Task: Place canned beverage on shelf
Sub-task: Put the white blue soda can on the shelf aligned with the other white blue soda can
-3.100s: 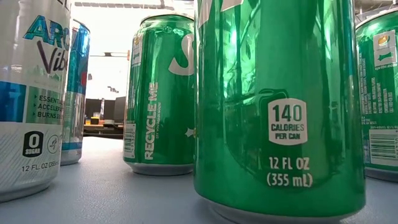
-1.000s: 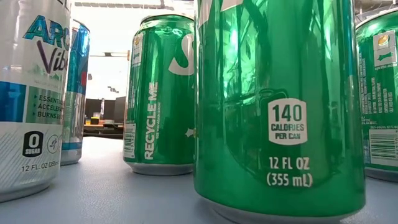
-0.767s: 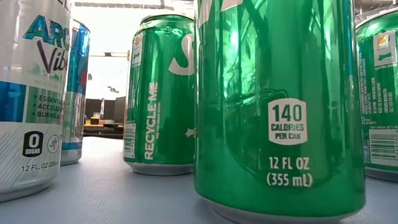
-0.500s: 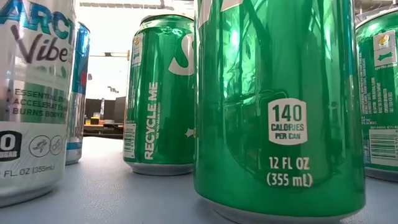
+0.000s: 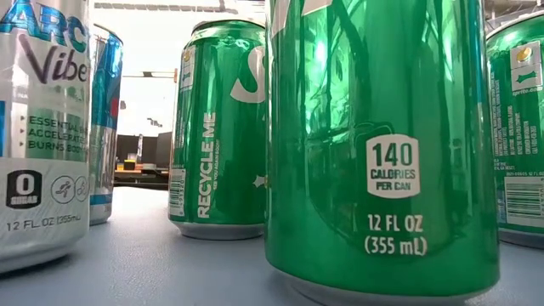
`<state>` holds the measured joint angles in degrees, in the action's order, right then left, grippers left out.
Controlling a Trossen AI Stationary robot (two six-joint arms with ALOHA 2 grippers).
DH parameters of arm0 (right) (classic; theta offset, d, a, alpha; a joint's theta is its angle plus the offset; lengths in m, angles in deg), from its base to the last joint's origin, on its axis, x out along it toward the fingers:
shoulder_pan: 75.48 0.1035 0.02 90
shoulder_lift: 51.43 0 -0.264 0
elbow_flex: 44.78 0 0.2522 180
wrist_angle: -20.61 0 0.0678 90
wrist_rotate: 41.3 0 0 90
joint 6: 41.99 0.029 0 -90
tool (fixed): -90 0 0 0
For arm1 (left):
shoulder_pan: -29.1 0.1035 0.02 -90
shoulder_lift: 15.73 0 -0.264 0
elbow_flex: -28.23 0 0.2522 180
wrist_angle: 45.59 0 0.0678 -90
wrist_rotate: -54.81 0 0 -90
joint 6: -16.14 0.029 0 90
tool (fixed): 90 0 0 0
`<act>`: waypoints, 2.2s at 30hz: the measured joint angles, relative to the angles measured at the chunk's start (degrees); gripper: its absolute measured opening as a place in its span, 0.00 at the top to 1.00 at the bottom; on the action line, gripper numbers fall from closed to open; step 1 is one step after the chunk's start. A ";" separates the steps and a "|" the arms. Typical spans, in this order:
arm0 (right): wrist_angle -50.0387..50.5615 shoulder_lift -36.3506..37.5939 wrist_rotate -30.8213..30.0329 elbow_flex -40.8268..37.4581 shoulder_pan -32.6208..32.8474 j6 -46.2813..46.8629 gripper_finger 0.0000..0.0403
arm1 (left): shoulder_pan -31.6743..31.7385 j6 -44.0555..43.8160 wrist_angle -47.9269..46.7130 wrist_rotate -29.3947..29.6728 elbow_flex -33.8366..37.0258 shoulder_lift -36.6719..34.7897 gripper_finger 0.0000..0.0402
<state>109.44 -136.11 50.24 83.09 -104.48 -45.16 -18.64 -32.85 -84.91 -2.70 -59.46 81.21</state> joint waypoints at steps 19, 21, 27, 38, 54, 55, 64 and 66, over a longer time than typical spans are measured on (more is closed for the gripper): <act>0.01 0.00 -0.04 0.00 0.00 -1.19 0.45 | -0.07 -0.42 -13.96 2.44 -7.60 0.38 0.21; 0.00 0.00 -0.04 0.00 0.00 -1.21 0.45 | -0.30 -0.40 -13.10 2.51 -7.60 0.67 0.21; 0.00 0.00 -0.04 0.00 0.00 -1.28 0.45 | -1.15 -0.22 -9.82 5.34 -6.40 0.70 0.21; 0.00 0.00 -0.06 -0.02 0.00 -1.32 0.45 | -1.64 -0.83 -6.94 6.98 -6.40 4.38 0.21; 0.85 0.00 -0.04 -0.02 0.02 -0.32 0.45 | -2.91 -5.43 -10.50 8.70 -6.42 5.45 0.21; 0.85 0.00 -0.04 -0.02 0.02 -0.29 0.45 | -2.93 -5.45 -10.62 8.74 -6.42 5.45 0.21; 1.27 -0.01 -0.05 -0.02 0.02 -0.34 0.45 | -3.36 -7.01 -10.33 11.06 -6.42 6.24 0.21; 1.25 -0.01 -0.04 -0.02 0.02 -0.34 0.45 | -3.51 -7.62 -9.75 11.53 -6.42 6.79 0.21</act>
<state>110.69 -136.12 50.20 83.06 -104.46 -45.50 -22.15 -40.47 -94.66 8.83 -65.89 88.00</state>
